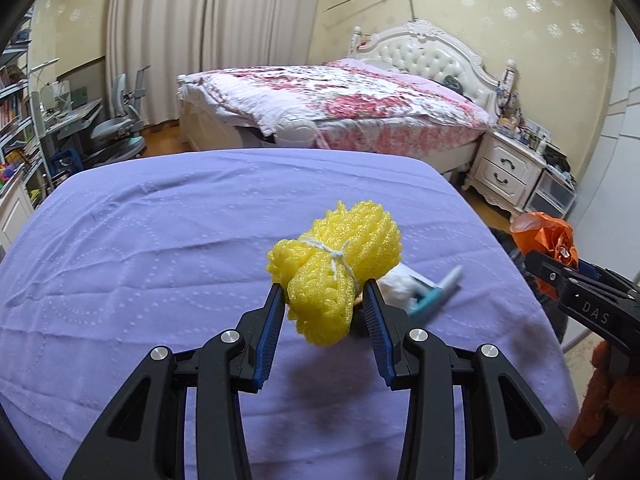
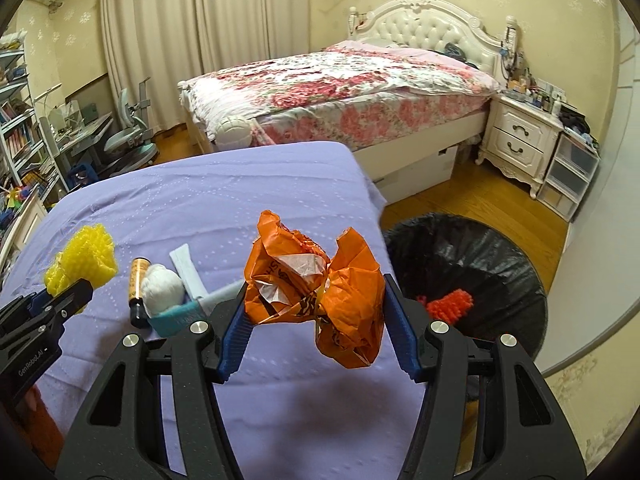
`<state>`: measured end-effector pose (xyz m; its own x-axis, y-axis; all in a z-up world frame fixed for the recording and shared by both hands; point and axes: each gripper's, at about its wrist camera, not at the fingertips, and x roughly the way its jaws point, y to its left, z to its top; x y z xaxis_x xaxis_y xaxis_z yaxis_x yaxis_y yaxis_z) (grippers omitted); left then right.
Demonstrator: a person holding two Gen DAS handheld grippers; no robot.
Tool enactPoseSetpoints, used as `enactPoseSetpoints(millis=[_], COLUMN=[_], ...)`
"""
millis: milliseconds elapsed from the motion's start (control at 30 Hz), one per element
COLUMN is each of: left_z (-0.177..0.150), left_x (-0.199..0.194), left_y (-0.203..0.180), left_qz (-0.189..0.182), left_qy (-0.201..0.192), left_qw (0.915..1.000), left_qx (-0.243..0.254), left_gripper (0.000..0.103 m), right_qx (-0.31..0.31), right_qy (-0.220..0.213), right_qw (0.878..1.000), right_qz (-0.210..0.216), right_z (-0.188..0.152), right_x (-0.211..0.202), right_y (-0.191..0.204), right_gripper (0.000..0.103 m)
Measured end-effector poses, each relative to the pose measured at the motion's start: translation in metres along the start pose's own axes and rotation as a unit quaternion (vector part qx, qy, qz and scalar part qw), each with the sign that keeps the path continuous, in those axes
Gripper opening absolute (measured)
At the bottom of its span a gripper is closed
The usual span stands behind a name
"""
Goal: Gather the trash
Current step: 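Carry the mesh and bag over the black bin and open both tools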
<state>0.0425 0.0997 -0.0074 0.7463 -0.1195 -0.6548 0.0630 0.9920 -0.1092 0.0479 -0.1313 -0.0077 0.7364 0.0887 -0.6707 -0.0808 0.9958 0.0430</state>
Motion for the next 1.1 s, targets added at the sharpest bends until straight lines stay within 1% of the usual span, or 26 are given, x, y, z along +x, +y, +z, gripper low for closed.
enactPoseSetpoints(millis=[300, 533, 800, 967, 1100], left_z=[0.003, 0.003, 0.008, 0.015, 0.019], left_x=[0.011, 0.028, 0.051, 0.065, 0.072], left_y=[-0.067, -0.115, -0.153, -0.171, -0.188], left_qz=[-0.044, -0.07, -0.082, -0.086, -0.09], left_qy=[-0.001, 0.004, 0.012, 0.016, 0.012], left_qw=[0.998, 0.9945, 0.9914, 0.9904, 0.9888], left_qx=[0.046, 0.078, 0.101, 0.107, 0.119], left_gripper=[0.041, 0.041, 0.041, 0.041, 0.041], right_qx=[0.035, 0.052, 0.08, 0.089, 0.1], right_qy=[-0.007, -0.009, -0.007, -0.007, -0.009], right_qw=[0.999, 0.996, 0.992, 0.99, 0.988], right_qz=[-0.04, -0.077, -0.095, -0.109, -0.117], right_z=[-0.014, -0.018, -0.017, -0.014, -0.011], right_x=[-0.011, -0.008, 0.005, 0.011, 0.016], right_y=[-0.047, -0.079, -0.114, -0.127, -0.137], right_gripper=[0.058, 0.058, 0.059, 0.059, 0.059])
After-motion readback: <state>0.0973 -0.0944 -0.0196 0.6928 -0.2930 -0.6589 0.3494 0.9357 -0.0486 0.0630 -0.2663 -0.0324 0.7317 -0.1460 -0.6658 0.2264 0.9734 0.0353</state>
